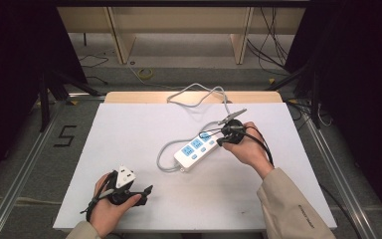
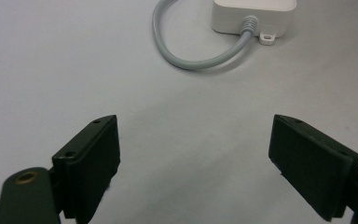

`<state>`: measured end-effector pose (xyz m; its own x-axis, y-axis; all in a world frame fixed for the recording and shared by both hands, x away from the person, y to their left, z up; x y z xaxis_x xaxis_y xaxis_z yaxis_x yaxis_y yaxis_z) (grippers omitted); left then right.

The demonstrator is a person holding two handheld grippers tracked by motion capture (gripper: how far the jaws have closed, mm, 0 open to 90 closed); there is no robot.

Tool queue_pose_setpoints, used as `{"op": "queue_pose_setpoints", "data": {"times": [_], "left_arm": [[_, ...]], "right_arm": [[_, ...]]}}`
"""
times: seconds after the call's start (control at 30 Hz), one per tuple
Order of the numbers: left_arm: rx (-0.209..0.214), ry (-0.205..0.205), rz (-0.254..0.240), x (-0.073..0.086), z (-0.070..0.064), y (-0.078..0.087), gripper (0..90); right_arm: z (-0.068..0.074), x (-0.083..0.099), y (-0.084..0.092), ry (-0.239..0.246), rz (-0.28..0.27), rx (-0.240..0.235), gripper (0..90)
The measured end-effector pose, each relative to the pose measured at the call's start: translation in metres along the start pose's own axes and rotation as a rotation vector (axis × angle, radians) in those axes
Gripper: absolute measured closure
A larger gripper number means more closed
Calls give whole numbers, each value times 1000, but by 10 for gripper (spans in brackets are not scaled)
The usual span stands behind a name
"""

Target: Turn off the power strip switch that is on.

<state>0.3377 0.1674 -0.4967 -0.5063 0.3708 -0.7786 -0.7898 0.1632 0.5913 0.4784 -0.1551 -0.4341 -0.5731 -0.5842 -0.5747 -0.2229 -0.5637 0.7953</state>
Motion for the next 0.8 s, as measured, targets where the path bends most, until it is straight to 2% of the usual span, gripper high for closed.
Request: {"op": "queue_pose_setpoints", "data": {"times": [0.8], "left_arm": [[1,0,0,0,0,0,160]], "right_arm": [[-9,-15,-10,-16,26,12,900]]}}
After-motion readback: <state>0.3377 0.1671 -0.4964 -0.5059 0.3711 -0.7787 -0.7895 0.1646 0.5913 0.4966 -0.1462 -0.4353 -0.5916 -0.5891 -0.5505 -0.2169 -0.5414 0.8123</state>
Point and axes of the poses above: each handheld gripper's, and its own axes: y roughly backward along the jaws, x roughly out of its underside, z roughly to its left, the point moved 3 cm from there along -y, roughly forward along the jaws, and after that the axes turned 15 degrees about -x, right-handed, at the moved point
